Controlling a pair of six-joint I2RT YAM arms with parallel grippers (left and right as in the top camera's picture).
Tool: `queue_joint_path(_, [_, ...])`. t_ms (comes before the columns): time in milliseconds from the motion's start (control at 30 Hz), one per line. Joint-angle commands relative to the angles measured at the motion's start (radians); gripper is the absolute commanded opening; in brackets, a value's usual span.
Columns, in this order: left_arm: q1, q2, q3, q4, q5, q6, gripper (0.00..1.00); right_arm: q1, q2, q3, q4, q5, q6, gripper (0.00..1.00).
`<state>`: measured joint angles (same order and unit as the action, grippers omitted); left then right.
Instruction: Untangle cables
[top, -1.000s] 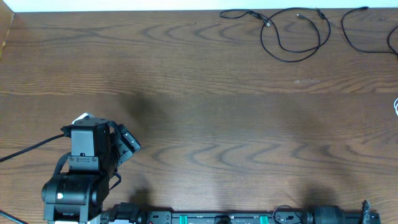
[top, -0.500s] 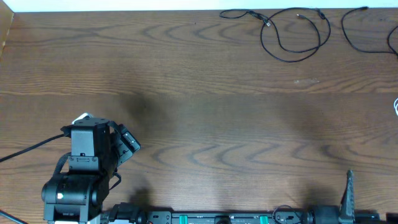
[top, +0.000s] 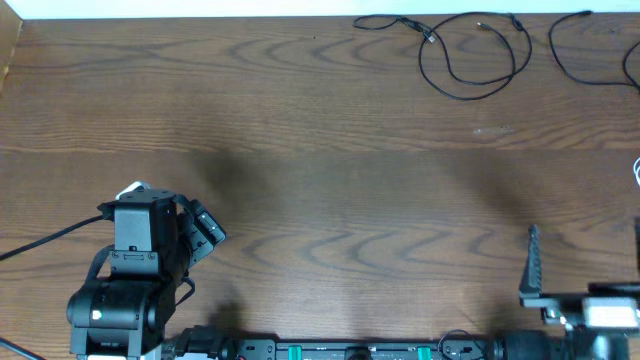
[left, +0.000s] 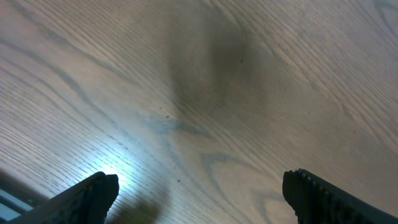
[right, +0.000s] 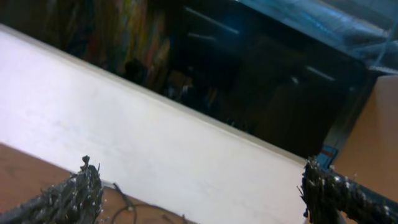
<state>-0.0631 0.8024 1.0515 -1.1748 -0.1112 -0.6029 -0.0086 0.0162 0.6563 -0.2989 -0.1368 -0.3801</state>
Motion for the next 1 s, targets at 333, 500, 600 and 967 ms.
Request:
queue_joint_path(333, [0.003,0.001,-0.003,-0.002,-0.013,-0.001,0.91,0.009,-0.011,-0.203,0.151,-0.012,-0.011,0.99])
queue_joint_path(500, [0.003,0.001,-0.003,-0.002,-0.013,-0.001,0.91,0.010,-0.011,-0.320,0.259,-0.013,-0.010,0.99])
queue_joint_path(600, [0.003,0.001,-0.003,-0.003,-0.013,-0.001,0.91,0.011,-0.012,-0.391,0.338,-0.013,-0.010,0.99])
queue_joint_path(967, [0.003,0.001,-0.003,-0.003,-0.013,-0.001,0.91,0.017,-0.012,-0.537,0.416,-0.014,-0.010,0.99])
